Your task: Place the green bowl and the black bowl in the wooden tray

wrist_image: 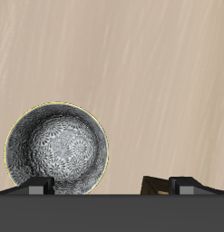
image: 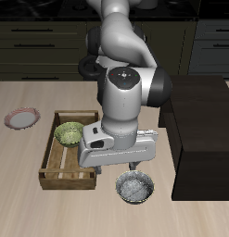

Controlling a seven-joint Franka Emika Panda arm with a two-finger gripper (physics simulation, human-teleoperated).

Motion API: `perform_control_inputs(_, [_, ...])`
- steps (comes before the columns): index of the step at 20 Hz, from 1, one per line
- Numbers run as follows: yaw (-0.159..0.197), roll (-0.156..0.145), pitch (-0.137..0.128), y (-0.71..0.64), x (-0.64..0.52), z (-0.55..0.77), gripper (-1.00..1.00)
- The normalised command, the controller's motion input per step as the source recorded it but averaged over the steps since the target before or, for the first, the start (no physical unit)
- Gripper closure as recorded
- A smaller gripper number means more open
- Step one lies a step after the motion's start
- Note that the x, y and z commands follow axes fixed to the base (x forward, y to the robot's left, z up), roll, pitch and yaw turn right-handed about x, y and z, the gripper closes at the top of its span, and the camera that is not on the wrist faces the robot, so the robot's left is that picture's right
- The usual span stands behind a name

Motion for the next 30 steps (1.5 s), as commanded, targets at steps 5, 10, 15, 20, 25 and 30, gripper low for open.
perform_control_inputs(5, [0.009, 0.0, 0.006, 0.14, 0.11, -0.02, -1.0])
perform_control_inputs(10, [0.016, 0.026, 0.025, 0.28, 0.1, -0.24, -1.0])
perform_control_inputs(15, [0.021, 0.007, 0.037, 0.03, 0.03, -0.33, -1.0])
perform_control_inputs(20, [0.021, -0.01, 0.036, -0.02, -0.04, -0.34, -1.0])
perform_control_inputs(25, [0.009, 0.017, 0.037, 0.0, -0.09, -0.24, -1.0])
perform_control_inputs(30, [-0.007, 0.022, 0.024, -0.02, -0.17, -0.17, 1.0])
